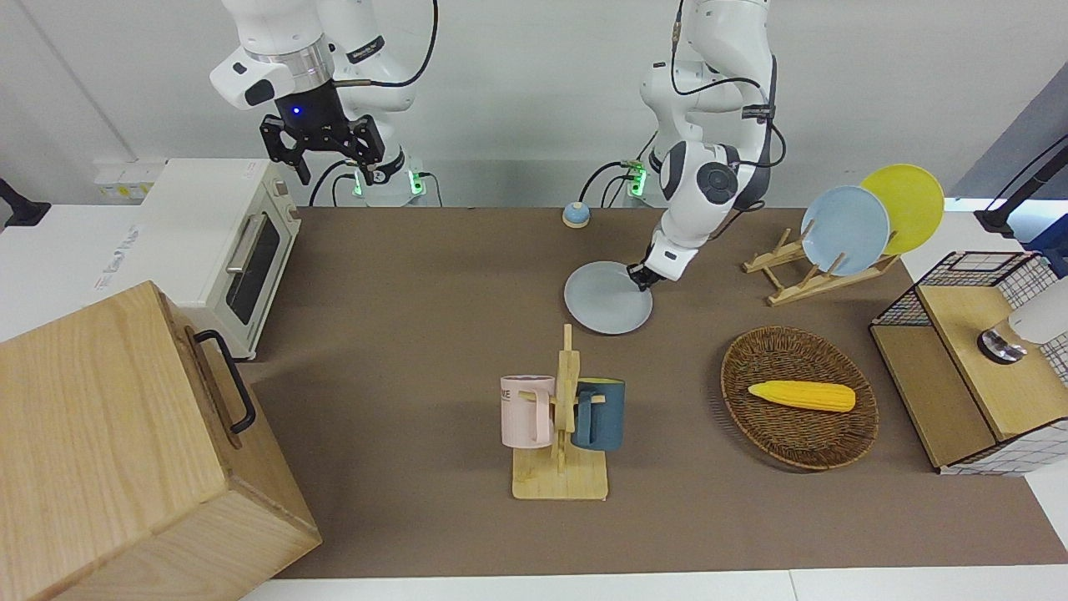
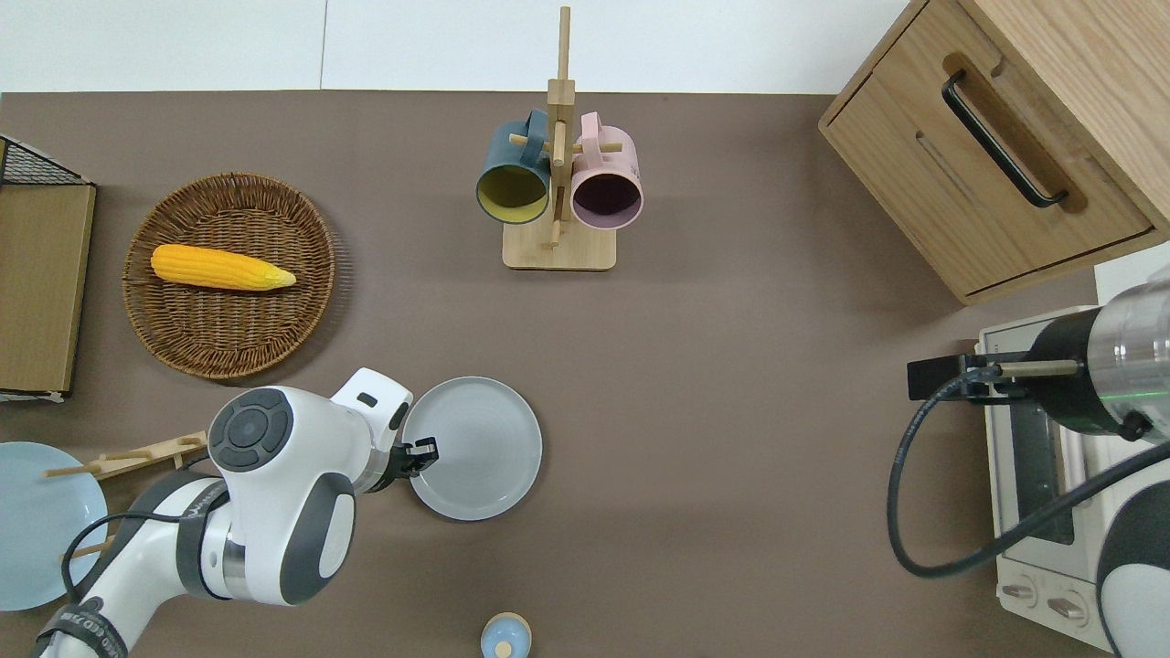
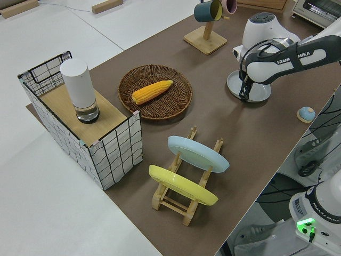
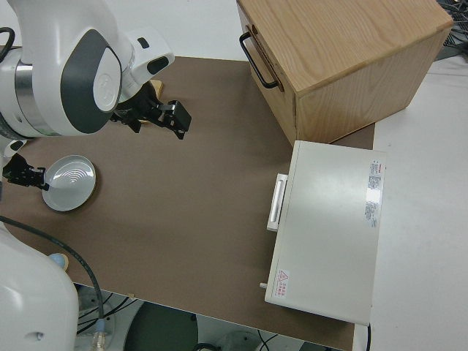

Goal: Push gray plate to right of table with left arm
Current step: 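Push the gray plate with the left gripper toward the toaster oven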

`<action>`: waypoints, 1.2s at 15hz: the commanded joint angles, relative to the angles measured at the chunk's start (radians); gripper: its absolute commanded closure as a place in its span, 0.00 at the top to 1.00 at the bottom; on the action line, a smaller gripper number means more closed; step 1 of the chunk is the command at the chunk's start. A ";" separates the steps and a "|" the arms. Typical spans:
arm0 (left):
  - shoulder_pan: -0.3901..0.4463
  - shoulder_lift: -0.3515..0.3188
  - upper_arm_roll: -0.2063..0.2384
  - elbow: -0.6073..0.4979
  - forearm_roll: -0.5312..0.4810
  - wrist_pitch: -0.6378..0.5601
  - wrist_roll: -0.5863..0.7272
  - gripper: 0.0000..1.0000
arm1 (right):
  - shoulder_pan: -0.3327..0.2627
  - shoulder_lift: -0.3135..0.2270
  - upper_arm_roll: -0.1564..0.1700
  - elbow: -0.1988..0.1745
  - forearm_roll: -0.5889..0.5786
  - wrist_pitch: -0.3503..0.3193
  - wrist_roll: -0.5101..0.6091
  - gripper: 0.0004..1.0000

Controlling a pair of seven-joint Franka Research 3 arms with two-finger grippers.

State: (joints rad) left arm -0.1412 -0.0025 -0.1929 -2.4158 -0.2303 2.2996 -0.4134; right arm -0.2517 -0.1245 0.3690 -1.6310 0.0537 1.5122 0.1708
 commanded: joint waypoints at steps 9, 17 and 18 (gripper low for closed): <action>-0.218 0.085 -0.048 -0.005 -0.158 0.185 -0.228 0.00 | -0.024 -0.027 0.014 -0.027 0.021 0.000 0.010 1.00; -0.313 0.142 -0.072 0.061 -0.213 0.250 -0.376 0.00 | -0.024 -0.027 0.014 -0.027 0.021 0.000 0.010 1.00; -0.325 0.154 -0.085 0.070 -0.214 0.260 -0.404 0.00 | -0.024 -0.027 0.014 -0.027 0.021 0.000 0.010 1.00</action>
State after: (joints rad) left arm -0.4251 0.0676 -0.2576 -2.3945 -0.4217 2.5218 -0.7454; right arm -0.2517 -0.1245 0.3690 -1.6310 0.0537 1.5122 0.1708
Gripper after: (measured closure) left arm 0.965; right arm 0.004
